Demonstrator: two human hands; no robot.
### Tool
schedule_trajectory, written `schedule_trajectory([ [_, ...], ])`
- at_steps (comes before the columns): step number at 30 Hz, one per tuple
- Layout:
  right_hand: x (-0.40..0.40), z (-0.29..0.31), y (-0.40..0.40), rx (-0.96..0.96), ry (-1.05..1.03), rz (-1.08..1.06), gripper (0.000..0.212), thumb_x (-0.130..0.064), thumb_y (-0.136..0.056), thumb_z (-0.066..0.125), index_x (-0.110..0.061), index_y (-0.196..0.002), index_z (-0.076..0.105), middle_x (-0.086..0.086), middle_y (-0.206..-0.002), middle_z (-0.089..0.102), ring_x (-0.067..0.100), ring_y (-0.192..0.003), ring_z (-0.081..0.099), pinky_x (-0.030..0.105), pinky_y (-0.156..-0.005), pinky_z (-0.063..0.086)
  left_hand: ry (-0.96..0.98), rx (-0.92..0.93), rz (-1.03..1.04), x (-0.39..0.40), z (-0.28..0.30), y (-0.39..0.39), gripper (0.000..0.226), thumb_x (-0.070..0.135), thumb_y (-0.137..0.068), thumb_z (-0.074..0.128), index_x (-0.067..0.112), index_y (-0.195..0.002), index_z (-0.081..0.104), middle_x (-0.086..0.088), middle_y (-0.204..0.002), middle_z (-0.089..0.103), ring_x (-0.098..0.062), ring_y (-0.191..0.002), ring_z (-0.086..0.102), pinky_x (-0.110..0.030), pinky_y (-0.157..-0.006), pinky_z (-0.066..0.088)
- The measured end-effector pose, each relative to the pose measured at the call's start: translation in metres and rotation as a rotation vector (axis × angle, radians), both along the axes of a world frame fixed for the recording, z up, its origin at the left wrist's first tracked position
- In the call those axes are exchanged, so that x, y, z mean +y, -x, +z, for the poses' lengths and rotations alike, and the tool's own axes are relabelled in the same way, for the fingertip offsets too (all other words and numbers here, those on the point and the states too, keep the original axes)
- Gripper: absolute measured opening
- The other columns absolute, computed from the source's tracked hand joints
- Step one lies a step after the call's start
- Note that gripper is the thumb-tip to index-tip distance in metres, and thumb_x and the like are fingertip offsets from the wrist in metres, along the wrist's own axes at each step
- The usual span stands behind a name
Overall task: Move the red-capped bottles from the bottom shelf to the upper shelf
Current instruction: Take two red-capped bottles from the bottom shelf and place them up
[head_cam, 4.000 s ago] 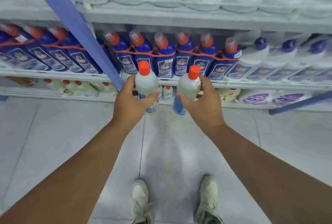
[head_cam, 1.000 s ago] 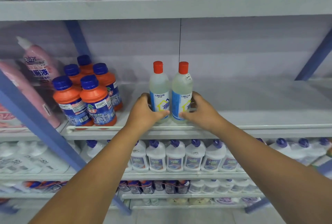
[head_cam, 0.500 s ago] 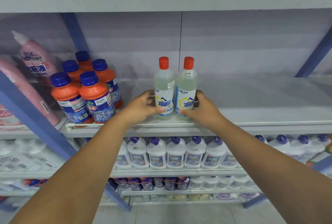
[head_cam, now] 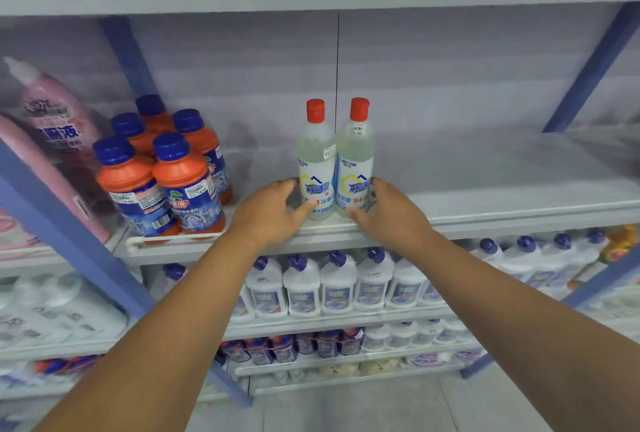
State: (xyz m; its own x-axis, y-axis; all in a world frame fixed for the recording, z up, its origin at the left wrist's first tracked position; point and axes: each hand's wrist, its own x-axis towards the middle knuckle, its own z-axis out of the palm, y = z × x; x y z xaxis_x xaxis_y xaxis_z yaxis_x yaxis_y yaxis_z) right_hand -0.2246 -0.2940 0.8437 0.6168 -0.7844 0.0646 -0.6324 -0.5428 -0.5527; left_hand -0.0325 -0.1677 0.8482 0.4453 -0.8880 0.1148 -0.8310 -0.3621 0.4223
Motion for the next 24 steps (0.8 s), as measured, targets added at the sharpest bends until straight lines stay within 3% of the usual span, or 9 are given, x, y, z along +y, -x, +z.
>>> schedule_trajectory([
  [3, 0.017, -0.003, 0.009, 0.114, 0.149, -0.038, 0.055, -0.055, -0.095, 0.056, -0.018, -0.135, 0.049, 0.007, -0.119, 0.061, 0.028, -0.110, 0.058, 0.039, -0.088, 0.049, -0.042, -0.189, -0.007, 0.014, -0.003, 0.008, 0.057, 0.068, -0.093, 0.042, 0.033, -0.138, 0.051, 0.003, -0.135, 0.061, -0.022, -0.122, 0.057, -0.036, -0.093, 0.048],
  [5, 0.028, -0.005, 0.016, 0.150, 0.260, -0.033, 0.058, -0.056, -0.096, 0.052, -0.015, -0.137, 0.049, 0.009, -0.121, 0.062, 0.030, -0.114, 0.056, 0.040, -0.094, 0.046, -0.042, -0.256, 0.011, 0.026, -0.007, 0.017, 0.064, 0.069, -0.092, 0.040, 0.030, -0.142, 0.049, 0.002, -0.141, 0.058, -0.024, -0.129, 0.052, -0.037, -0.101, 0.044],
  [9, 0.051, -0.007, 0.035, 0.231, 0.342, 0.019, 0.068, -0.056, -0.098, 0.047, -0.012, -0.149, 0.039, 0.011, -0.148, 0.048, 0.030, -0.138, 0.040, 0.044, -0.115, 0.031, -0.033, -0.264, 0.079, 0.054, -0.008, 0.042, 0.070, 0.066, -0.095, 0.044, 0.027, -0.153, 0.040, -0.004, -0.158, 0.041, -0.025, -0.146, 0.036, -0.039, -0.119, 0.028],
  [14, 0.089, -0.013, 0.068, 0.214, 0.300, 0.114, 0.071, -0.056, -0.100, 0.044, -0.014, -0.155, 0.031, 0.011, -0.160, 0.033, 0.030, -0.149, 0.026, 0.042, -0.121, 0.022, 0.033, -0.249, 0.220, 0.099, -0.010, 0.087, 0.069, 0.064, -0.094, 0.049, 0.026, -0.151, 0.045, -0.007, -0.160, 0.039, -0.028, -0.148, 0.032, -0.043, -0.122, 0.024],
  [21, 0.146, -0.052, 0.099, 0.217, 0.186, 0.233, 0.073, -0.057, -0.101, 0.042, -0.017, -0.159, 0.025, 0.011, -0.165, 0.025, 0.029, -0.152, 0.020, 0.041, -0.121, 0.022, -0.107, -0.204, 0.272, 0.161, -0.052, 0.135, 0.072, 0.065, -0.097, 0.042, 0.026, -0.157, 0.034, -0.007, -0.164, 0.030, -0.027, -0.151, 0.025, -0.042, -0.122, 0.024],
  [24, 0.166, -0.066, 0.093, 0.249, 0.168, 0.269, 0.073, -0.058, -0.101, 0.040, -0.017, -0.159, 0.025, 0.010, -0.165, 0.025, 0.028, -0.152, 0.020, 0.041, -0.120, 0.024, -0.103, -0.168, 0.270, 0.177, -0.071, 0.132, 0.070, 0.064, -0.096, 0.044, 0.025, -0.155, 0.038, -0.008, -0.161, 0.035, -0.027, -0.149, 0.030, -0.044, -0.120, 0.028],
])
